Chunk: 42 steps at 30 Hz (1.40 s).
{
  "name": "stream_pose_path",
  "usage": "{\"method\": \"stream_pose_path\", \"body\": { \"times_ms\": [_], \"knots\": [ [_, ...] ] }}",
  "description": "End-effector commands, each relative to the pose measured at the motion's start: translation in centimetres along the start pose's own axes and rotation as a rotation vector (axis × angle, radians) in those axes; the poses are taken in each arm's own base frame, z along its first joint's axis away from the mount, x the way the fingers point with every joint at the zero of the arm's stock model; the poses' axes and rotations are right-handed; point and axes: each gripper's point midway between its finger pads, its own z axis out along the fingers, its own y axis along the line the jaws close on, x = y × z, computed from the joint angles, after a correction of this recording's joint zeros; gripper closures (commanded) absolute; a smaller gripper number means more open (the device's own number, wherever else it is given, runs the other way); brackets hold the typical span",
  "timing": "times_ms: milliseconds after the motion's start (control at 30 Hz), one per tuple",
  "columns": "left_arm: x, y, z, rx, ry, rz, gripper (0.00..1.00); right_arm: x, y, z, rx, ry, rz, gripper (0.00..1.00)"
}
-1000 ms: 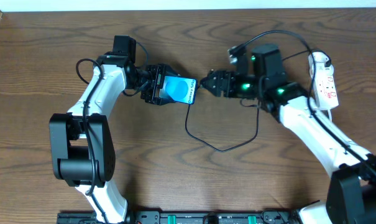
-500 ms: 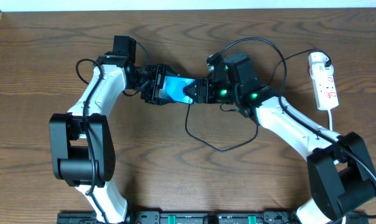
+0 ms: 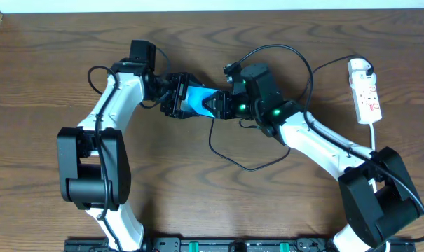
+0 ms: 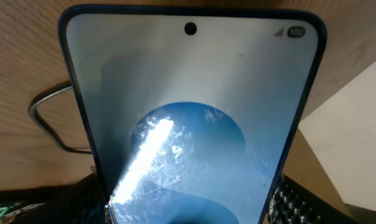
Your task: Plug charger to phone and switch on socket
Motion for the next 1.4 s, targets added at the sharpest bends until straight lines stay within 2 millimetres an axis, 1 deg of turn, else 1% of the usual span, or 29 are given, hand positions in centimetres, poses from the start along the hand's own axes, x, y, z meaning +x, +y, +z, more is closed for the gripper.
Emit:
{"method": "stream_pose_path", "body": {
  "times_ms": [0, 133, 300, 467, 600, 667, 867, 967, 1067, 1200, 1267, 1333, 1367],
  "knots": [
    [1.3, -0.6, -0.8, 0.025, 0.017, 0.031, 0.27, -0.4, -0.3, 0.6, 0.021, -0.015, 0.005, 0.74],
    [1.3, -0.6, -0.8, 0.024, 0.017, 0.031, 0.27, -0.5, -0.4, 0.6, 0.026, -0.019, 0.009, 0.82],
    [1.3, -0.6, -0.8, 0.025, 0.017, 0.031, 0.27, -0.6, -0.3, 0.6, 0.022, -0.024, 0.020, 0.99],
    [1.3, -0.6, -0.8, 0.025, 0.017, 0.031, 0.27, -0.9, -0.4, 0.5, 0.019, -0.033, 0.046, 0.99],
    [1.3, -0.6, -0.8, 0.025, 0.017, 0.048, 0.27, -2.0, -0.9, 0.0, 0.018, -0.062, 0.111, 0.99],
    [1.3, -0.8, -0.8, 0.034, 0.014, 0.094, 0.27, -2.7, -1.5, -0.6, 0.021, -0.081, 0.158, 0.99],
    [1.1, -2.6, -0.9, 0.096, -0.008, 0.337, 0.26, -5.1, -3.1, -3.0, -0.014, -0.117, 0.276, 0.99],
    [1.2, -3.7, -1.0, 0.137, -0.014, 0.430, 0.26, -6.5, -3.3, -4.1, -0.060, -0.138, 0.327, 0.99],
    [1.9, -5.1, -1.3, 0.197, 0.009, 0.526, 0.26, -8.1, -3.3, -5.2, -0.112, -0.174, 0.389, 0.99],
    [3.6, -7.5, -2.0, 0.309, 0.062, 0.665, 0.26, -10.3, -3.3, -6.3, -0.165, -0.241, 0.506, 0.99],
    [4.1, -8.6, -2.4, 0.354, 0.068, 0.712, 0.26, -11.3, -3.3, -6.8, -0.186, -0.280, 0.579, 0.99],
    [4.2, -9.1, -2.6, 0.373, 0.067, 0.699, 0.26, -12.1, -3.5, -7.0, -0.196, -0.320, 0.668, 0.99],
    [4.3, -9.4, -2.8, 0.383, 0.070, 0.678, 0.26, -12.4, -3.7, -7.0, -0.198, -0.336, 0.745, 0.99]
  ]
}}
